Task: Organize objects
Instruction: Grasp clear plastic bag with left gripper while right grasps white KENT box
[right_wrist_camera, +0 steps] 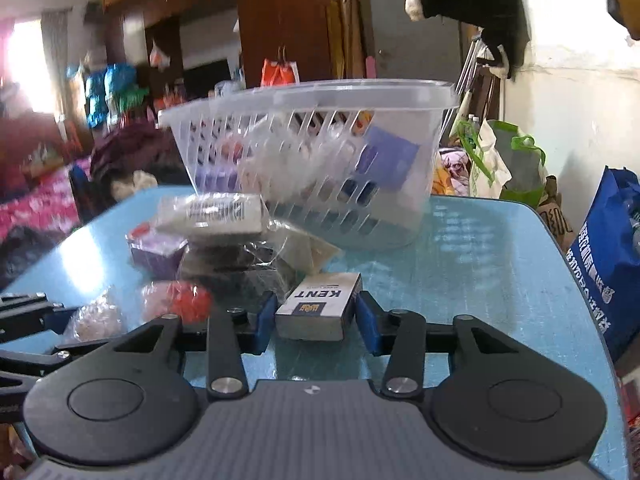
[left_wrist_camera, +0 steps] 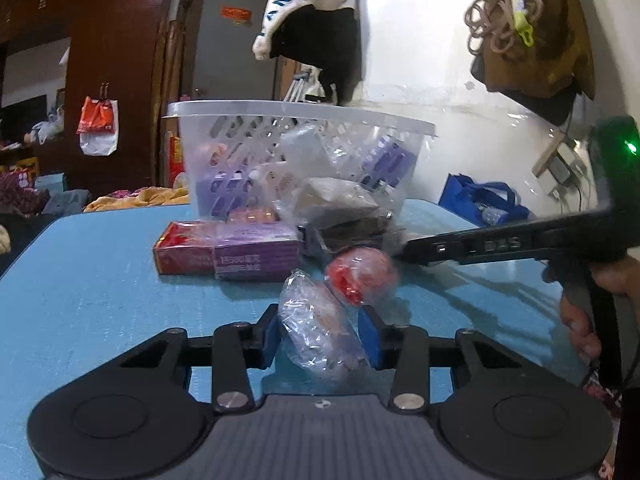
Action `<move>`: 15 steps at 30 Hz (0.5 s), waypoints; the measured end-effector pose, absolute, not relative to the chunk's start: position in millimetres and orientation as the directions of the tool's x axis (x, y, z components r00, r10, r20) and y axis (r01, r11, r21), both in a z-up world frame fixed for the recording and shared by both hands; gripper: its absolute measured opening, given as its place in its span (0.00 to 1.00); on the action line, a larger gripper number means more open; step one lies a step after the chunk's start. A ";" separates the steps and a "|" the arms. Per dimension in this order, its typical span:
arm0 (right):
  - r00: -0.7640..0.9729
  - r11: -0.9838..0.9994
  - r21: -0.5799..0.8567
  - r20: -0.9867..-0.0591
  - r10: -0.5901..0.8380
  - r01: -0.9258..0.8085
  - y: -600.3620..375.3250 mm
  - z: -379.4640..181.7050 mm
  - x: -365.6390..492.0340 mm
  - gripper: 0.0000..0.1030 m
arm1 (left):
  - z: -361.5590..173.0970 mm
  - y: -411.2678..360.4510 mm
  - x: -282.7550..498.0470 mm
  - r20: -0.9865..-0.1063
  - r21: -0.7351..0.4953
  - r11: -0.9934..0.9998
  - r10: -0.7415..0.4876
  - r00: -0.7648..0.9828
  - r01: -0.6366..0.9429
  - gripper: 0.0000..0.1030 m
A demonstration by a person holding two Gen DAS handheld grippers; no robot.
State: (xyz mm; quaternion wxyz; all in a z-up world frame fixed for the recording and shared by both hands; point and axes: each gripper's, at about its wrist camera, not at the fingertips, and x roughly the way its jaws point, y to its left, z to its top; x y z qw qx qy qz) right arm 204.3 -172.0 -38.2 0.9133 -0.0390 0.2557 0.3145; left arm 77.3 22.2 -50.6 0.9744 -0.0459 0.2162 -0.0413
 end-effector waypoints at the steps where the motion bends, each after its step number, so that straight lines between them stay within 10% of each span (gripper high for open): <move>1: 0.676 0.801 0.092 -0.486 0.554 -0.591 -172.5 -37.7 204.0 0.45 | -50.7 24.6 76.2 -0.413 -0.109 0.992 -0.098 0.905 0.058 0.44; 15: 0.743 0.828 0.115 -0.386 0.547 -0.549 -189.8 -31.5 190.8 0.43 | -46.5 42.4 66.9 -0.362 -0.123 0.991 -0.097 0.927 0.056 0.44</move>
